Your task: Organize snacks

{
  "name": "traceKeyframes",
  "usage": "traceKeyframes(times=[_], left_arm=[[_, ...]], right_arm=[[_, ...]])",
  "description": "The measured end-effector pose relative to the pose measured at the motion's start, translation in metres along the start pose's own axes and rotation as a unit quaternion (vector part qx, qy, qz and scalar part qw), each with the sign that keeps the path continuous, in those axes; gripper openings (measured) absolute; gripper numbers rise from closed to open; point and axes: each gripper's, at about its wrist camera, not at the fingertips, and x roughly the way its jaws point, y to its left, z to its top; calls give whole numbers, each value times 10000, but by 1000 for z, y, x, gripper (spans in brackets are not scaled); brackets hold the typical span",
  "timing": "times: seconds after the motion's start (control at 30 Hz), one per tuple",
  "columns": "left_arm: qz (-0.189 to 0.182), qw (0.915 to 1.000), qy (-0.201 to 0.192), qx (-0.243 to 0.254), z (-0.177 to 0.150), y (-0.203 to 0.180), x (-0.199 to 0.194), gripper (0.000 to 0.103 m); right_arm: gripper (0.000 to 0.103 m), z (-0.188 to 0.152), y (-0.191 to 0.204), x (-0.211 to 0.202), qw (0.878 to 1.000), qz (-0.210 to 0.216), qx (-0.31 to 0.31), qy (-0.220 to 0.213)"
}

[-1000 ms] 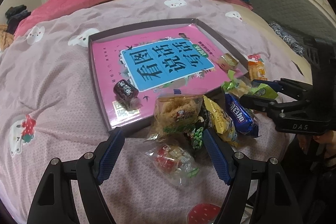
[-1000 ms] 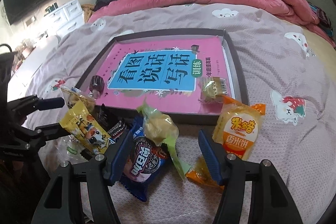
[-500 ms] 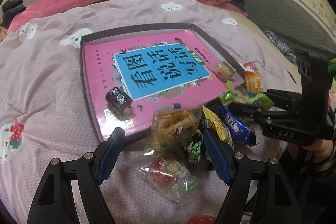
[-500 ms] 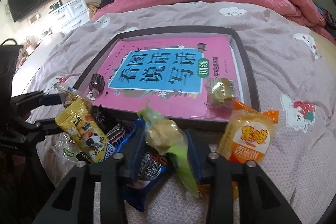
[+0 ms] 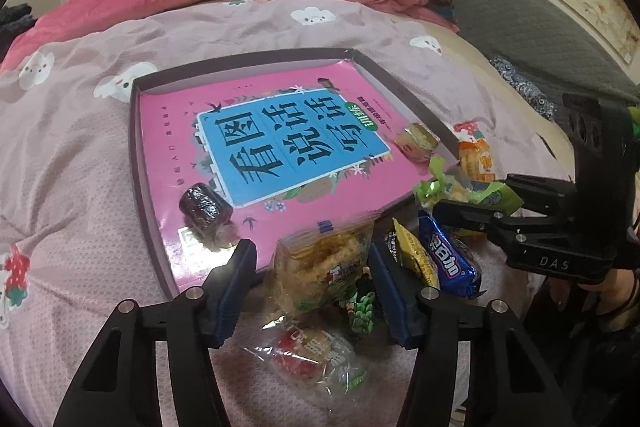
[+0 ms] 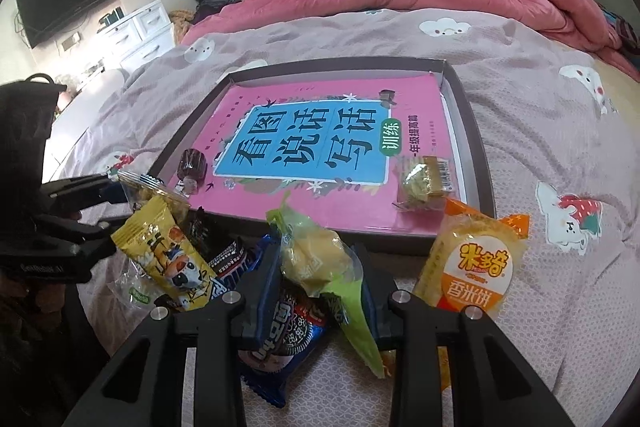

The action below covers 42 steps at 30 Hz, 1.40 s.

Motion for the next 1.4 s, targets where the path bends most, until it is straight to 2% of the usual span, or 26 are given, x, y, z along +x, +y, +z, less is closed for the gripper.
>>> traceKeyframes(times=[0.17,0.5,0.67,0.87,1.4], left_arm=[[44,10000,-33,61,0,-4,2,53],[165,9998,-74,96,-1,-8,2,47],[10,9999,-61,-88,0,-1,-3,41],[76,9995,-108,-285,-3,7,-13,40],[219,9943,-734,-738,4,22,-56,40]], right_arm=[[35,1,-2,0,10000,40,67,-17],[35,3,-1,-4,9999,84,65,-118],[35,3,-4,-9,9995,137,181,-211],[35,6,-8,-16,9984,272,309,-382],[35,10,-12,-32,9953,423,466,-737]])
